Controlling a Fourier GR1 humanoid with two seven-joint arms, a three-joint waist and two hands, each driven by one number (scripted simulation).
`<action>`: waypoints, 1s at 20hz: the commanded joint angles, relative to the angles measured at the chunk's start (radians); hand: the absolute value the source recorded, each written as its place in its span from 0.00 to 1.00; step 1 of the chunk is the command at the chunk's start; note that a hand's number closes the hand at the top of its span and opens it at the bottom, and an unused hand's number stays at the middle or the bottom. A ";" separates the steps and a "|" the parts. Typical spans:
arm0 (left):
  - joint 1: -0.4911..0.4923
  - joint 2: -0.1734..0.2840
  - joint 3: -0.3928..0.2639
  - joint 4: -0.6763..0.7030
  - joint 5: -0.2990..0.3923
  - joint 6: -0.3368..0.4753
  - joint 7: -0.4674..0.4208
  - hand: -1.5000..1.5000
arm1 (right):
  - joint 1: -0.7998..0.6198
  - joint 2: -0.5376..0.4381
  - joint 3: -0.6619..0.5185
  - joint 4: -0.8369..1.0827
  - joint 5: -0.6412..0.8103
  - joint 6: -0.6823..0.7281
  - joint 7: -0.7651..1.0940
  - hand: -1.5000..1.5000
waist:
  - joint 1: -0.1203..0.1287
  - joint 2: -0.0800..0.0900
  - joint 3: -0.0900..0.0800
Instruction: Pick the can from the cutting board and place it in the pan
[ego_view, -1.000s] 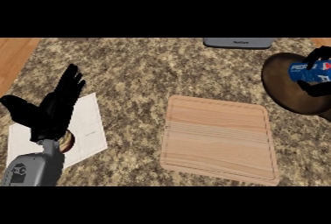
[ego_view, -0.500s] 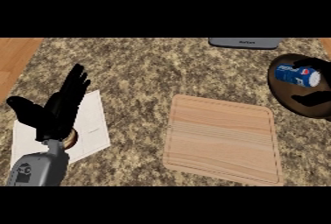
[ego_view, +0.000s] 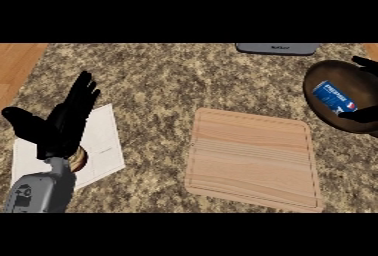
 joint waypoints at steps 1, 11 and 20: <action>0.032 0.006 0.000 0.000 0.004 -0.020 -0.024 0.50 | -0.002 -0.059 -0.096 0.041 -0.097 0.135 -0.041 0.00 | 0.000 0.002 0.001; 0.003 -0.010 0.007 0.004 -0.009 0.019 -0.008 0.50 | 0.082 -0.253 -0.216 0.097 -0.229 0.573 -0.121 0.00 | -0.033 0.000 0.005; 0.035 0.014 0.033 -0.005 0.012 -0.007 -0.021 0.50 | 0.194 -0.287 -0.226 0.044 -0.256 0.675 -0.183 0.00 | -0.037 -0.006 0.006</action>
